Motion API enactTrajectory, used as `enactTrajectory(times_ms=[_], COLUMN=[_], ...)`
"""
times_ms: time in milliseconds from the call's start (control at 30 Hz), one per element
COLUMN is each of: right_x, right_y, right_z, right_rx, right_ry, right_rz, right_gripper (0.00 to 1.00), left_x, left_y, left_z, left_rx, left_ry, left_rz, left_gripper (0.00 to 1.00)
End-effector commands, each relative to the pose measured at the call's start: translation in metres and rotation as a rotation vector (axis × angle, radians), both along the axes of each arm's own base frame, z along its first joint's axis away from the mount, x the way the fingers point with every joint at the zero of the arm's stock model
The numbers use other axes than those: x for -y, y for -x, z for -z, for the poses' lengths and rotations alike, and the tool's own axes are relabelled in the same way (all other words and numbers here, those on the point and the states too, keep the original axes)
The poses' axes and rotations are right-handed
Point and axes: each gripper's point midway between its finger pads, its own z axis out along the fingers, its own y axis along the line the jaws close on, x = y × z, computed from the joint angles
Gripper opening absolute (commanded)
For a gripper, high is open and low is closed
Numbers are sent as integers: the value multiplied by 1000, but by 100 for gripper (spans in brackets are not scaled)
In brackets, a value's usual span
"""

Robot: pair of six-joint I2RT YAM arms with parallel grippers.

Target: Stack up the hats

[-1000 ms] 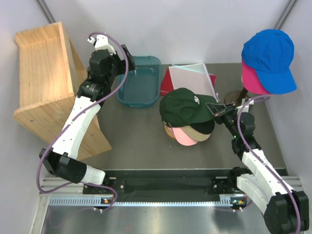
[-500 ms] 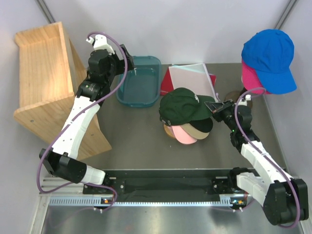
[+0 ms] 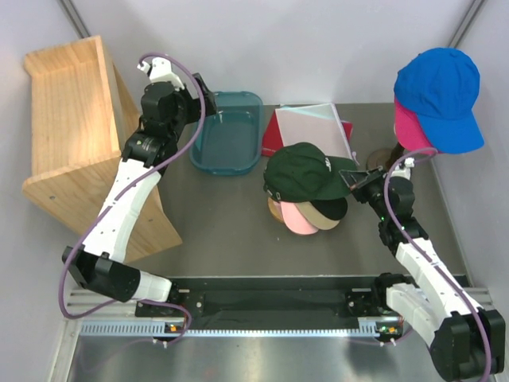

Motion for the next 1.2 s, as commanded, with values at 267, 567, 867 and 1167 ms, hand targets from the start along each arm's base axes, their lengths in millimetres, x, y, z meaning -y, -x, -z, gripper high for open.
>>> enactTrajectory(times_ms=[267,567,867,1167], right_x=[41,51,81,113], right_y=[63,56,78,93], right_z=[130,71,-10,-98], right_rx=[-441,-270,-82,85], right_ry=[377,457,566,609], right_rz=[-30,-4,131,329], right_gripper=[30,77,96,97], left_x=[-4,0,1,-22], left_y=[16,18,24,43], left_z=[-27,-14,2,18], left_rx=[70,46,5,-51], left_ry=[37,-1,-30,-93], left_rz=[10,45,68,-11], left_gripper=[99,99,99,99])
